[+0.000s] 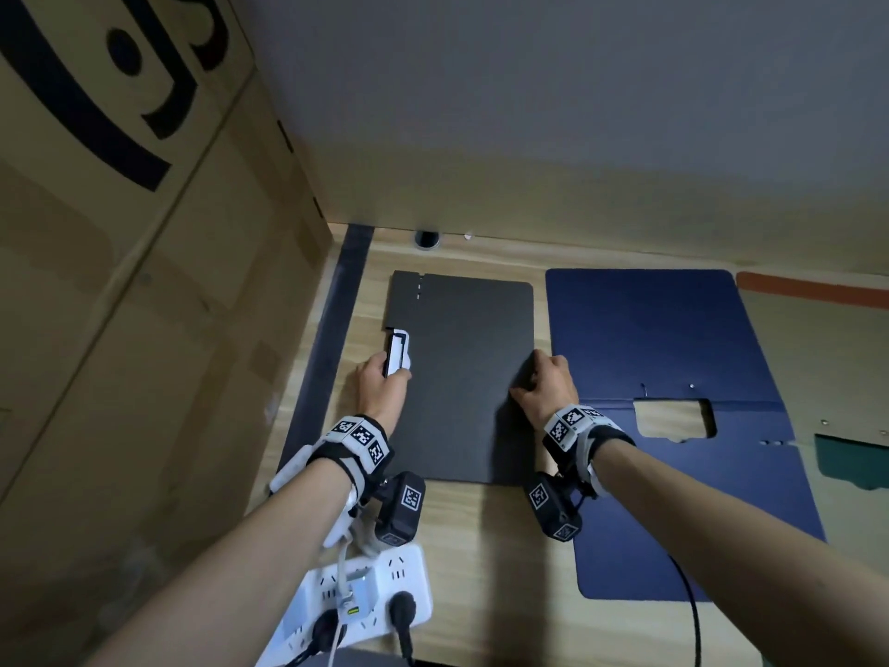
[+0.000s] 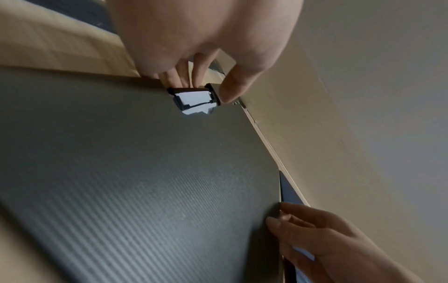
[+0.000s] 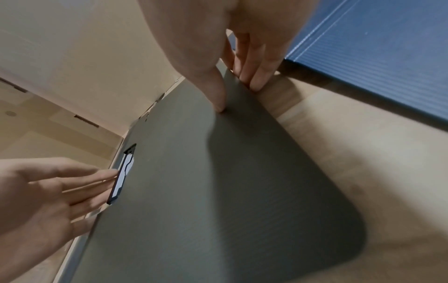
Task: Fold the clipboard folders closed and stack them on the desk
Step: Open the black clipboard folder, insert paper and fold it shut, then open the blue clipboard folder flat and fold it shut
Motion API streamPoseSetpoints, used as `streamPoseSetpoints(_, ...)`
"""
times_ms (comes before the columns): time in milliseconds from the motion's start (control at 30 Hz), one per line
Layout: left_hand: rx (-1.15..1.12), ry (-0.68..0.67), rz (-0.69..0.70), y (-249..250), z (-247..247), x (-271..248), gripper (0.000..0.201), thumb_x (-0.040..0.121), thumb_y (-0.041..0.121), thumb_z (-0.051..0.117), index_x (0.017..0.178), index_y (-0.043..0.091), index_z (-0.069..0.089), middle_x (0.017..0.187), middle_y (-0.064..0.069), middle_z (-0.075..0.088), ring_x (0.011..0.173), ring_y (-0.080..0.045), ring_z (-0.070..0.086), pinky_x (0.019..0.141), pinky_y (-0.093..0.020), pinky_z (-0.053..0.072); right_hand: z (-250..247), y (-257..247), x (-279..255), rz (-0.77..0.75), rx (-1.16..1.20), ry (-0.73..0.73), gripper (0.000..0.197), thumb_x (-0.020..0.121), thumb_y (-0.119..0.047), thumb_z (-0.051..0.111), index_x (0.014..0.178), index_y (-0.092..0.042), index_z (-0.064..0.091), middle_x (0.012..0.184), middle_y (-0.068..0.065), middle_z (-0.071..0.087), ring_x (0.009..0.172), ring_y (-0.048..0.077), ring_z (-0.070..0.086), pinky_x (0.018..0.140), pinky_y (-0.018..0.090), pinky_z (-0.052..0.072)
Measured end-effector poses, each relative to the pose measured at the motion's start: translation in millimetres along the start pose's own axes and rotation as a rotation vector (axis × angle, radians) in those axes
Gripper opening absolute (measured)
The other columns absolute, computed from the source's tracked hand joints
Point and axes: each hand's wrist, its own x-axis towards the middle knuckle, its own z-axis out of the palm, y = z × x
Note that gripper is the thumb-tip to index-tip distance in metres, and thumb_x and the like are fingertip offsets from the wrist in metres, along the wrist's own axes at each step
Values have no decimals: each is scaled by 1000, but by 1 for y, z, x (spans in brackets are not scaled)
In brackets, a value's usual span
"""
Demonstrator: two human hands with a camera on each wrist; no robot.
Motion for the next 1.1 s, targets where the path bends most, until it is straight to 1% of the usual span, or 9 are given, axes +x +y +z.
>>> streamPoseSetpoints(200,75,35,16,17,2,-3,29,83,6,59,112,6,65,125,-14,55,93,-22,50,76,-23,33,-13,1,4,-40,72,-11,34,83,-17,63,116,-11,57,116,11,57,105,31,59,86,29,44)
streamPoseSetpoints(367,-34,-16,49,34,21,-17,45,88,1,55,132,7,52,138,-9,51,123,-24,52,98,-27,38,-37,28,-7,-41,211,53,45,87,-16,59,131,-11,54,126,8,62,115,26,60,101,40,46)
streamPoseSetpoints(500,34,-267,-3,47,77,-34,35,87,9,55,121,13,59,121,-12,66,107,-26,62,95,-38,48,-65,86,-23,-33,164,87,45,85,-10,59,129,-10,54,127,10,58,113,27,61,100,40,47)
streamPoseSetpoints(667,131,-304,-85,52,153,-52,21,70,21,59,87,10,65,87,-17,68,88,-32,65,83,-43,55,-101,174,-51,77,32,216,35,88,-17,59,122,-10,58,125,12,54,115,32,55,97,39,45)
streamPoseSetpoints(733,152,-315,-99,53,175,-57,23,58,23,56,73,7,62,73,-16,63,74,-29,62,67,-37,49,-118,200,-61,112,-17,243,41,85,-11,58,125,-9,56,132,13,51,123,33,48,102,40,41)
streamPoseSetpoints(800,136,-334,-118,49,192,-59,16,53,23,56,63,11,56,65,-9,55,68,-25,53,63,-34,39,-130,222,-70,134,-33,261,50,79,-5,58,128,-5,54,138,15,47,128,35,43,108,38,35)
streamPoseSetpoints(867,83,-320,-143,47,202,-65,13,51,22,57,58,11,53,60,-9,51,66,-24,50,63,-36,42,-137,241,-76,147,-46,264,50,74,-3,58,124,0,54,138,18,46,126,38,43,109,37,32)
streamPoseSetpoints(967,4,-277,-198,37,210,-71,21,51,23,64,65,8,60,71,-13,62,67,-26,60,70,-45,57,-138,256,-80,140,-58,233,53,76,-6,59,128,-2,51,143,17,39,130,37,38,112,37,28)
streamPoseSetpoints(1100,-4,-236,-150,20,211,-80,51,59,32,69,101,5,62,108,-15,69,95,-31,67,91,-50,55,-140,257,-78,95,-30,223,52,80,-8,59,132,-6,51,144,15,37,132,34,33,112,33,25)
